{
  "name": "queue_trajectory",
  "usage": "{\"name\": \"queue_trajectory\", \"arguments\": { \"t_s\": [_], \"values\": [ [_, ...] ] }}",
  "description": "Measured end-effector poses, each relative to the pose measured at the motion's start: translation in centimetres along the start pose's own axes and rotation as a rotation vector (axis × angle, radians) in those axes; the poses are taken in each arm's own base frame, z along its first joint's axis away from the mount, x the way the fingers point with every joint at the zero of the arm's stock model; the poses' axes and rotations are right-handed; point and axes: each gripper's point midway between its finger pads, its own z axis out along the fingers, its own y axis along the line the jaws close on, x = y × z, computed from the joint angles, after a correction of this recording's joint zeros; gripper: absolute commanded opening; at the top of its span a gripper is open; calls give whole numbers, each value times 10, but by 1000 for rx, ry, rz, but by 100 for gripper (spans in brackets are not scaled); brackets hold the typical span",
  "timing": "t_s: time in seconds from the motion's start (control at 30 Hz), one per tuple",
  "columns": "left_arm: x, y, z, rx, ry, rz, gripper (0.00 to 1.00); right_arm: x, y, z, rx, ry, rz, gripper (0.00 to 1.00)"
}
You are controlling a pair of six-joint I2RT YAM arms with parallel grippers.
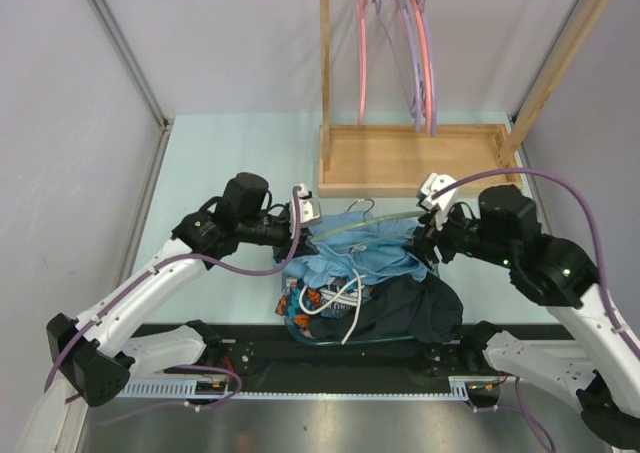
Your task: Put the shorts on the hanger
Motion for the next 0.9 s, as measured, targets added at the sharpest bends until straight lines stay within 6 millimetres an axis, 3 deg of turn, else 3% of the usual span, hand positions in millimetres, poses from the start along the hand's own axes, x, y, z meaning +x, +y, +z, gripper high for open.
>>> {"name": "queue_trajectory", "arguments": {
  "t_s": [0.23, 0.3, 0.67, 0.9],
  "values": [
    [-4, 1, -1, -15, -26, -26, 1, 96, -5, 47, 57, 286, 103, 67],
    [-3, 0, -1, -17, -29, -36, 0, 112, -8, 51, 94, 314, 113, 67],
    [-1, 2, -2, -32, -43, -60, 0, 122, -29, 67, 216, 289, 91, 54],
    [1, 9, -5, -52, -44, -79, 0, 130, -26, 74, 171, 339, -36, 53]
  ]
}}
